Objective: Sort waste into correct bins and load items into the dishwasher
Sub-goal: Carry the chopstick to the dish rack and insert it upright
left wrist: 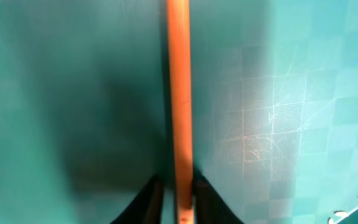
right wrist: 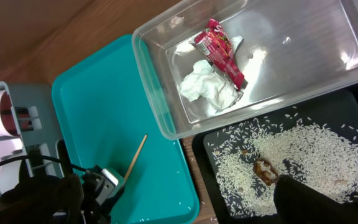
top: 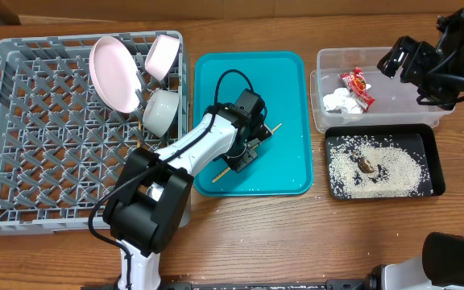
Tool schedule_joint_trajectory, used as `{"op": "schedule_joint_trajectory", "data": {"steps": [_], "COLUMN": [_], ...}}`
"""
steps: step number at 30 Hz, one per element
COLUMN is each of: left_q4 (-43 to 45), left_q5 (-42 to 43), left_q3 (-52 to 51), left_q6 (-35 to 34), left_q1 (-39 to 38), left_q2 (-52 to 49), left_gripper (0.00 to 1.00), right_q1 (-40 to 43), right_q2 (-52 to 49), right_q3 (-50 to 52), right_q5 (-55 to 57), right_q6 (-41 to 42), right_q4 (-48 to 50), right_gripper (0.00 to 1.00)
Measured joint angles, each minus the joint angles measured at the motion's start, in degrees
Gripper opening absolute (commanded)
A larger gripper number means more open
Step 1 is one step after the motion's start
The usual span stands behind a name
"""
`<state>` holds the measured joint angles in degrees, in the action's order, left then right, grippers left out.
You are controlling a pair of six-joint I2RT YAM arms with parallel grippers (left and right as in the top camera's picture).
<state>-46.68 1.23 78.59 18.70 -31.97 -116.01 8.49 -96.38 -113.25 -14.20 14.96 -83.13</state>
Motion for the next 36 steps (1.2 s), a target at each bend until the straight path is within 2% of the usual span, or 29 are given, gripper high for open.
{"op": "schedule_joint_trajectory", "data": {"steps": [4,14,17,24,28,32,36], "left_q4": [-0.1,-3.6,-7.8,-21.1,-29.7,-36.2,-38.2], "left_q5": [0.0,0.0,-0.2,-2.7,-5.4,-6.1,-6.9], "left_q3": [-0.1,1.2,6.0,26.6,34.4,34.9,33.6], "left_q6": [0.0,-1.9,-3.7,-11.5,-19.6,-24.9,-27.5], "left_q1": [0.0,-0.1,0.1,2.6,7.6,14.1,22.1], "left_q2": [0.0,-0.1,-0.4,-0.3,1.5,6.3,14.4], "left_gripper": [0.04,0.04,0.04,0.04,0.04,0.04,0.04], "right_q1": [0.0,0.0,0.0,0.0,0.0,0.0,0.0], "right_q2": [0.0,0.0,0.0,0.0,0.0,0.0,0.0], "right_q3": [0.0,0.0,0.0,0.0,0.0,0.0,0.0], "right_q5": [0.0,0.0,0.0,0.0,0.0,0.0,0.0], "right_q6": [0.0,0.0,0.0,0.0,0.0,0.0,0.0], "right_q4": [0.0,0.0,0.0,0.0,0.0,0.0,0.0], "right_gripper": [1.0,1.0,1.0,1.0,1.0,1.0,1.0]}}
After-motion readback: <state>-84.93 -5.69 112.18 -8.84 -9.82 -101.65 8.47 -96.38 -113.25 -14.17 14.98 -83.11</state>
